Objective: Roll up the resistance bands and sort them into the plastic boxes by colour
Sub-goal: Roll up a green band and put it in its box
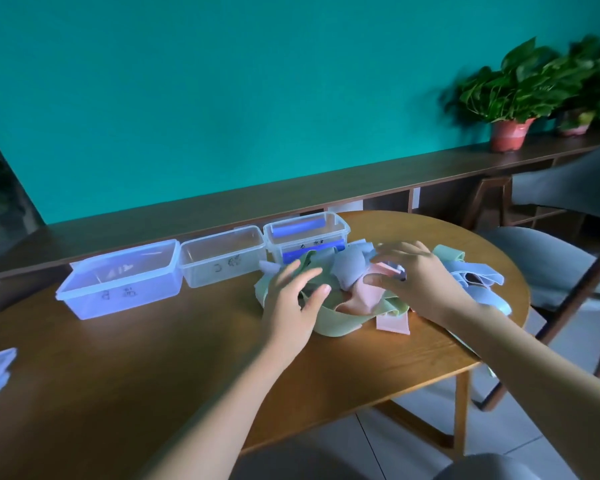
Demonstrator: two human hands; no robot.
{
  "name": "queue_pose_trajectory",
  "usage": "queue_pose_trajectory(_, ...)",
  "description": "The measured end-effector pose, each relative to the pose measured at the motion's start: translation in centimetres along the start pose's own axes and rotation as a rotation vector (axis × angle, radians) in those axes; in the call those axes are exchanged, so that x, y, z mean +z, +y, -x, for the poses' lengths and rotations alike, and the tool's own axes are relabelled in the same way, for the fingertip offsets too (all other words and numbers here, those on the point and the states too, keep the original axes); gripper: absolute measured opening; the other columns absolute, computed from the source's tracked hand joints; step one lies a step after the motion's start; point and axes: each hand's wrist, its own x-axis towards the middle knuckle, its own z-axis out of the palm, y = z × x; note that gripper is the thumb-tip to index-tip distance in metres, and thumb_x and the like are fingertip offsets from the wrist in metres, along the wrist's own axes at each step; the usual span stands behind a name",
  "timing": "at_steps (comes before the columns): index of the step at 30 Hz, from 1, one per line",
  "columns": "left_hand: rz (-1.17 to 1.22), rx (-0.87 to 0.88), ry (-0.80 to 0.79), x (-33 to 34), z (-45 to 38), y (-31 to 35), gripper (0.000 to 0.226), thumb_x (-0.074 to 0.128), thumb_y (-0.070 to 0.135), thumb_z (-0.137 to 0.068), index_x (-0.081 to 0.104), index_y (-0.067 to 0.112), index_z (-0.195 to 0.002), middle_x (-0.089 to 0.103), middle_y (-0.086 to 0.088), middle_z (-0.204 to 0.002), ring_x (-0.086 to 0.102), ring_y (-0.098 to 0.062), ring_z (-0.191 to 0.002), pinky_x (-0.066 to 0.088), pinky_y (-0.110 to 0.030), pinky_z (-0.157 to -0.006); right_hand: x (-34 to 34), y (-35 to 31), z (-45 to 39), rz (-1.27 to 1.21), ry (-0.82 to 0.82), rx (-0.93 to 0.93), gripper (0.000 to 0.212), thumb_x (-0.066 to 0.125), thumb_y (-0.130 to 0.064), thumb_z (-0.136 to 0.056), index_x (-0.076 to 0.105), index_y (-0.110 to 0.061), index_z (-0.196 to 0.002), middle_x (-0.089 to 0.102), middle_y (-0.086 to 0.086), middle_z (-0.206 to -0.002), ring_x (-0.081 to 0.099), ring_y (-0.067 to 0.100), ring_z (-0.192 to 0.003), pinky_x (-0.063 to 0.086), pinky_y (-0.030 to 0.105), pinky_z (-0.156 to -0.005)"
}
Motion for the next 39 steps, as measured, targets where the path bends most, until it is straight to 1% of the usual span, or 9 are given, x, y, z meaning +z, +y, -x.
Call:
queue_pose_trajectory(4, -0.137, 0.121, -0.198, -0.8, 1.9, -0.1, 0.037, 0.073, 0.04, -0.089, 0.069, 0.032, -0.125, 0.047, 0.015, -0.146, 0.028, -0.006, -0.141, 0.024, -0.03, -0.116, 0.2, -1.4, 3.3, -0.05, -0.089, -0.105, 0.058, 0.056, -0.074, -0.076, 0.076, -0.029, -0.104, 0.065, -0.017, -0.107, 0.054, 0.006, -0.104, 0.049, 0.028, -0.085)
queue_pose_trajectory(8, -0.253, 0.132, -0.188, -1.5, 2.0, 0.4, 0.015, 0.075, 0.03, -0.088, 0.077, 0.021, -0.099, 0.058, 0.011, -0.128, 0.037, -0.008, -0.128, 0.019, -0.019, -0.104, 1.8, -2.5, 4.3, -0.015, -0.153, -0.06, 0.034, 0.078, -0.054, -0.077, 0.077, -0.034, -0.105, 0.062, -0.019, -0.095, 0.058, 0.013, -0.092, 0.049, 0.031, -0.078)
queue_pose_trajectory(11, -0.252, 0.102, -0.19, -1.8, 1.6, 1.2, 0.007, 0.075, 0.025, -0.088, 0.074, 0.019, -0.083, 0.066, 0.011, -0.11, 0.05, -0.009, -0.112, 0.036, -0.027, -0.1, 2.5, -3.3, 4.4, 0.043, -0.116, -0.078, 0.024, 0.079, -0.043, -0.083, 0.076, -0.043, -0.107, 0.061, -0.024, -0.088, 0.056, 0.014, -0.087, 0.046, 0.036, -0.077)
queue_pose_trajectory(15, -0.141, -0.012, -0.192, -3.2, 0.7, 2.9, 0.01, 0.071, 0.027, -0.09, 0.067, 0.027, -0.081, 0.067, 0.014, -0.086, 0.062, -0.006, -0.083, 0.051, -0.027, -0.071, 1.2, -4.7, 3.3, -0.109, -0.107, 0.188, 0.001, 0.078, -0.031, -0.086, 0.077, -0.03, -0.086, 0.069, -0.006, -0.097, 0.067, 0.017, -0.081, 0.055, 0.038, -0.074)
queue_pose_trajectory(19, -0.069, -0.045, -0.186, -5.0, -0.7, 4.0, 0.011, 0.071, 0.029, -0.088, 0.066, 0.031, -0.078, 0.068, 0.017, -0.082, 0.063, -0.004, -0.084, 0.054, -0.036, -0.079, -0.1, -5.0, 2.0, -0.177, -0.226, 0.251, 0.005, 0.076, -0.028, -0.086, 0.074, -0.032, -0.083, 0.076, -0.004, -0.083, 0.07, 0.011, -0.079, 0.052, 0.031, -0.076)
queue_pose_trajectory(23, -0.003, -0.018, -0.194, -6.6, -1.5, 5.7, 0.01, 0.07, 0.023, -0.09, 0.068, 0.027, -0.081, 0.071, 0.011, -0.084, 0.065, -0.011, -0.087, 0.054, -0.039, -0.085, -1.5, -5.7, 1.1, -0.168, -0.1, 0.192, 0.008, 0.072, -0.026, -0.093, 0.075, -0.018, -0.094, 0.073, -0.009, -0.089, 0.063, 0.006, -0.085, 0.042, 0.016, -0.068)
queue_pose_trajectory(29, 0.007, 0.055, -0.132, -9.5, -3.2, 8.4, 0.01, 0.072, 0.017, -0.089, 0.068, 0.022, -0.082, 0.072, 0.008, -0.081, 0.064, -0.012, -0.079, 0.05, -0.033, -0.078, -5.3, -7.9, -0.6, -0.317, -0.033, 0.1, 0.004, 0.073, -0.018, -0.092, 0.071, -0.02, -0.089, 0.075, -0.002, -0.094, 0.07, 0.014, -0.092, 0.054, 0.026, -0.084)
queue_pose_trajectory(33, -0.03, 0.086, -0.094, -11.5, -4.2, 10.1, 0.014, 0.075, 0.017, -0.087, 0.067, 0.025, -0.077, 0.073, 0.002, -0.083, 0.066, -0.021, -0.082, 0.052, -0.037, -0.08, -7.5, -9.3, -1.8, -0.37, -0.002, 0.086, 0.003, 0.075, -0.014, -0.09, 0.073, -0.017, -0.091, 0.076, 0.001, -0.092, 0.068, 0.005, -0.079, 0.049, 0.006, -0.069)
queue_pose_trajectory(39, -0.04, 0.136, -0.046, -14.8, -5.2, 12.0, 0.019, 0.078, 0.019, -0.085, 0.067, 0.029, -0.073, 0.073, 0.001, -0.081, 0.064, -0.016, -0.075, 0.051, -0.034, -0.081, -9.3, -11.6, -2.9, -0.489, 0.04, 0.034, 0.005, 0.077, -0.014, -0.089, 0.073, -0.011, -0.089, 0.075, 0.006, -0.087, 0.065, 0.011, -0.076, 0.051, 0.022, -0.077)
